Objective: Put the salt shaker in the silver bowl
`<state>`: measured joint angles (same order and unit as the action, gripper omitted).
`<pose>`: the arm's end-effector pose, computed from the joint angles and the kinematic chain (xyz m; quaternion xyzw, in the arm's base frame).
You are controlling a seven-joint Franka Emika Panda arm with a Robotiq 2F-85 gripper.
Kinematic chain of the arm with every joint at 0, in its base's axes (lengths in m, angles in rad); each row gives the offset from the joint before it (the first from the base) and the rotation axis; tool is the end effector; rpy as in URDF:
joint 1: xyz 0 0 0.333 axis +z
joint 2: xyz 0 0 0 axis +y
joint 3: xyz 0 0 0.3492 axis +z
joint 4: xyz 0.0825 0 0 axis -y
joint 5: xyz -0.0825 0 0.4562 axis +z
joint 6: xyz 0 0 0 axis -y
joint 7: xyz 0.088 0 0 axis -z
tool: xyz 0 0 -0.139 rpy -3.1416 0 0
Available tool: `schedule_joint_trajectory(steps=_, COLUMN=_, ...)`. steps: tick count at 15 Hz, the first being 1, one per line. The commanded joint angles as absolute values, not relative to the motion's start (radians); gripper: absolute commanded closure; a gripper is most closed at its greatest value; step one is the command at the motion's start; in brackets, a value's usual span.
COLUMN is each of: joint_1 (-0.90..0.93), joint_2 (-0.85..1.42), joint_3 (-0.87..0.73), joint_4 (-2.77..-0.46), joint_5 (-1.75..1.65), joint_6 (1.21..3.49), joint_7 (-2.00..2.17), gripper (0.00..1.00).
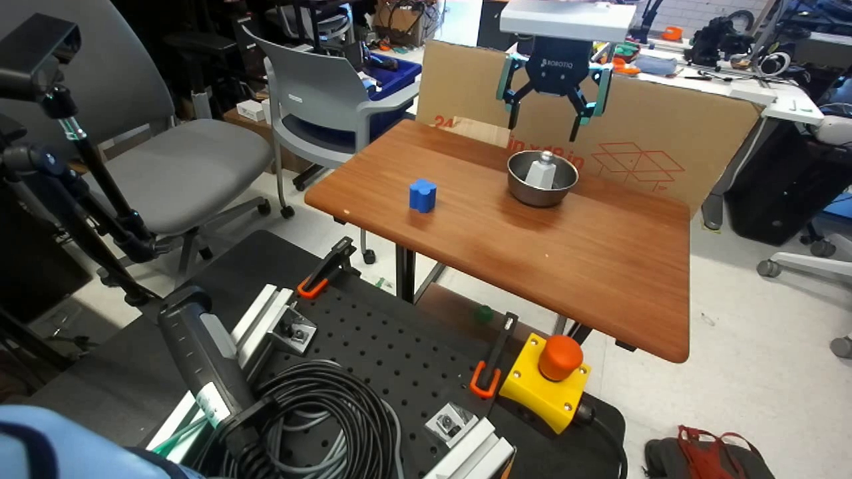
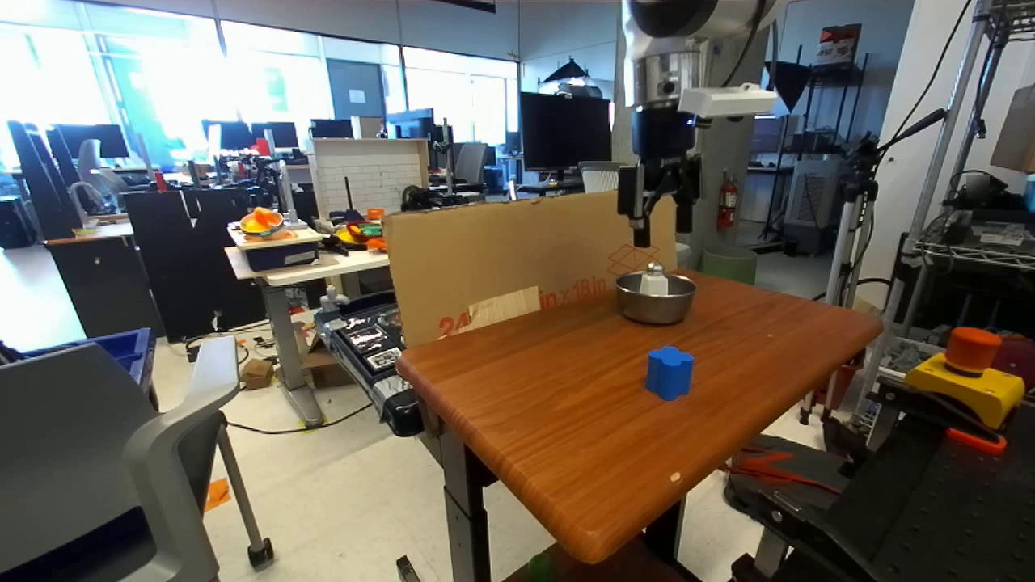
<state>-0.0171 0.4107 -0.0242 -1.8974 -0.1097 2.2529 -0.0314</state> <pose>0.6879 -0.0338 0.2313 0.9980 0.0317 -0.0293 0.0454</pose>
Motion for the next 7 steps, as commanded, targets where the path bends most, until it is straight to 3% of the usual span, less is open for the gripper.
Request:
schedule_joint_trajectory(steps=1, joint_1=-0.015, joint_2=0.359, joint_3=-0.023, joint_4=-1.945, joint_5=-0.101, joint_6=2.266, joint_7=-0.028, gripper=0.0)
schedule_joint_trajectory(steps=7, joint_1=-0.016, joint_2=0.236, joint_3=-0.021, joint_4=-2.075, joint_5=-0.092, joint_6=2.292, joint_7=-0.019, gripper=0.0)
